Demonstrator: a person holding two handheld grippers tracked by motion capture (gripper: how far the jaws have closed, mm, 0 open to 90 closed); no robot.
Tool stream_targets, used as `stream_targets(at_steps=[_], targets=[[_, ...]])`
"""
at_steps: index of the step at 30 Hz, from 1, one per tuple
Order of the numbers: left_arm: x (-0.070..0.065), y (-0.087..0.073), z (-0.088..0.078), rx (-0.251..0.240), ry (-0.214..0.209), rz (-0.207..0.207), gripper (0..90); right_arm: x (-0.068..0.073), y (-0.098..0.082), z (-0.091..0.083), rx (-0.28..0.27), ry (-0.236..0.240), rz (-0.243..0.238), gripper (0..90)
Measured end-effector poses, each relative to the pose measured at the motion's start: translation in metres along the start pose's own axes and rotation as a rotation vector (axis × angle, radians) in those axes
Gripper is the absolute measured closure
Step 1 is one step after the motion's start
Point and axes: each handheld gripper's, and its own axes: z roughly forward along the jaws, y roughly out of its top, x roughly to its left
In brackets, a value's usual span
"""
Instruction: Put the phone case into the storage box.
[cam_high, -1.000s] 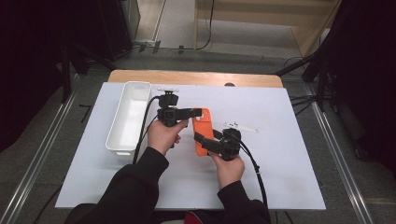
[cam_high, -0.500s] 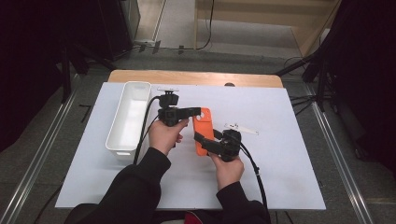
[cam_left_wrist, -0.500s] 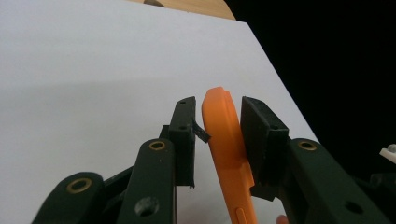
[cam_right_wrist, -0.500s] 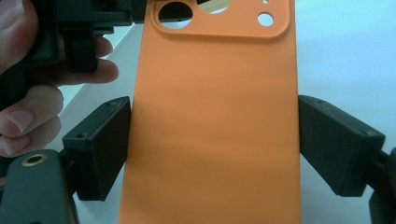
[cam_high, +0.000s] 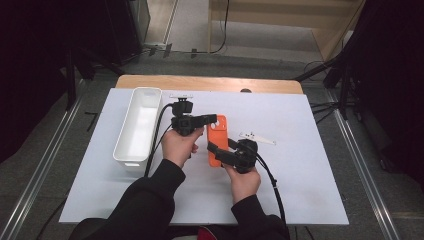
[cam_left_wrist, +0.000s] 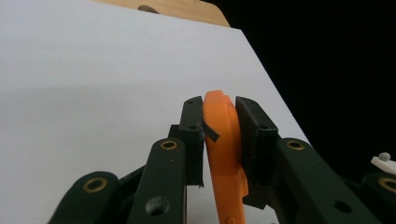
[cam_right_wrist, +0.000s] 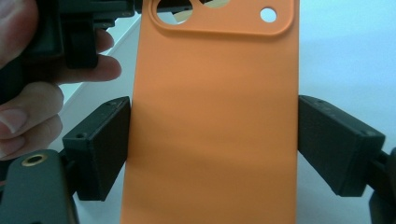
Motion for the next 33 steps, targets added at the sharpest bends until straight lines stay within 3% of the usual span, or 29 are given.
stream_targets(at_steps=[16,33], targets=[[-0.003,0.0001,-0.0008,-0.003,-0.037,0.004,76.3,-0.0012,-0.0004,0.0013,-0.001,0.002,-0.02,13.3],[-0.0036,0.0012,-0.0036,-0.01,-0.054,0.002,76.4,-0.0012,0.0065,0.0023,0.048,0.018,-0.026,12.7]])
